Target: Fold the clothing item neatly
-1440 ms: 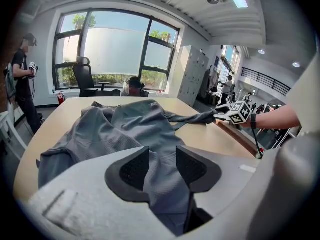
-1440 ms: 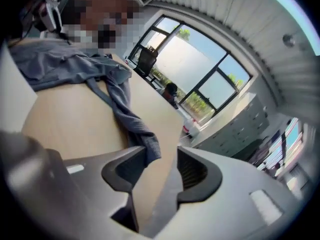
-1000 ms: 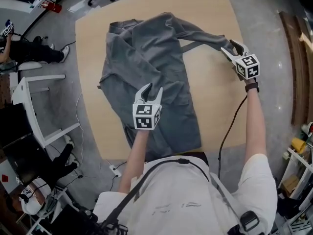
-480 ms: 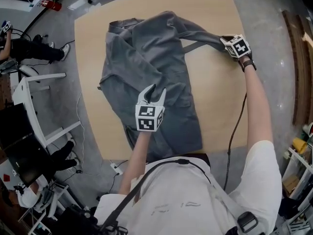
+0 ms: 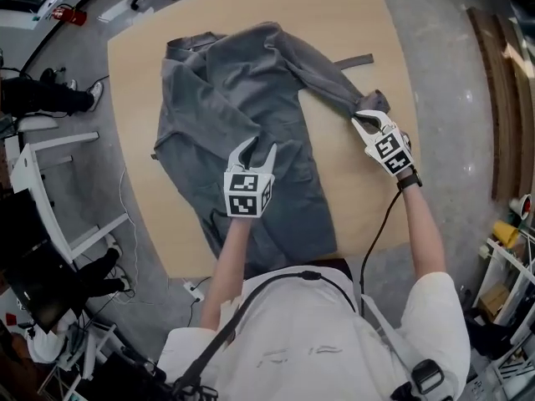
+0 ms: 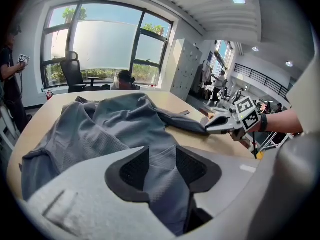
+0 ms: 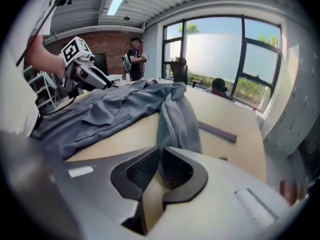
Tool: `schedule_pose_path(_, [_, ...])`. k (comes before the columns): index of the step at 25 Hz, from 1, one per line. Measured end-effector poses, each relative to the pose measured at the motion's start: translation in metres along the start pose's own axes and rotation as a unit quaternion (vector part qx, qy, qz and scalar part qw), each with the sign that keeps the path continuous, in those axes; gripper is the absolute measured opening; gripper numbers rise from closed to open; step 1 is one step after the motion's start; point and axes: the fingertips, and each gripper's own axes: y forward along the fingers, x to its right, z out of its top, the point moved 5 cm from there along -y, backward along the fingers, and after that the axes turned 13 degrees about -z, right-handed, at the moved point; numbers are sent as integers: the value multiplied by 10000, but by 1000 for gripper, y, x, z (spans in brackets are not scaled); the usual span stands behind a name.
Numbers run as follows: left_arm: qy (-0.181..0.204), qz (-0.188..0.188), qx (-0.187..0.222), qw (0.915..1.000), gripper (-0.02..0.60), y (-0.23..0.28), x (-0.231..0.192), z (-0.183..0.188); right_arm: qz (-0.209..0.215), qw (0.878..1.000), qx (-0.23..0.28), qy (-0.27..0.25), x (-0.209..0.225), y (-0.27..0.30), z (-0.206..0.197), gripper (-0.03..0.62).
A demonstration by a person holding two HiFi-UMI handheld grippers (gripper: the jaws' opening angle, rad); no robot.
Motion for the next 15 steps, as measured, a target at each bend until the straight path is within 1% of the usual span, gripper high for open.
schedule_pose_path(1, [12,-6,-9,10000,176,1,1,1,250,9995,-124,147,-8,3,-7,64])
schedule_pose_path(2, [25,-10,-21,10000,176,2,3,1,446,9983,-126,340,-11,3,-9,147])
schedule_pose_path(3, [39,-12,-30,10000,176,2,5,1,567,9968,-2,569,-7,0,-4,209])
schedule_pose_path(4, [51,-9,-35,10000,176,1,6,0,602,9945,204,832,0,-6,4,224])
schedule_pose_path(5, [52,1,-37,10000,176,-1,7,-1,521,9913,421,1130,13,-13,13,224])
schedule_pose_path(6, [39,18,-43,10000,176,-4,7,-3,281,9872,564,1464,30,-20,19,222])
schedule_pose_path(7, [15,38,-53,10000,176,-6,6,-6,-131,9815,554,1827,52,-26,18,210])
schedule_pose_path(8, [-15,57,-62,10000,176,-8,6,-9,-665,9724,355,2210,76,-30,9,189])
schedule_pose_path(9, [-41,73,-68,9999,176,-10,6,-11,-1198,9575,18,2623,97,-32,-6,172])
schedule_pose_path(10, [-56,84,-69,9999,176,-11,6,-13,-1587,9369,-330,3098,113,-31,-23,179])
schedule_pose_path(11, [-59,87,-64,9999,176,-11,6,-14,-1748,9130,-571,3642,119,-29,-37,189])
schedule_pose_path(12, [-51,82,-57,9999,176,-10,7,-14,-1706,8895,-680,4184,116,-24,-45,210])
schedule_pose_path(13, [-38,72,-54,10000,176,-10,8,-15,-1565,8712,-724,4597,107,-17,-47,243])
schedule_pose_path(14, [-21,59,-56,10000,176,-9,10,-15,-1449,8626,-802,4780,96,-8,-47,271])
schedule_pose_path(15, [2,43,-57,10000,176,-9,11,-14,-1436,8637,-975,4731,85,2,-48,272])
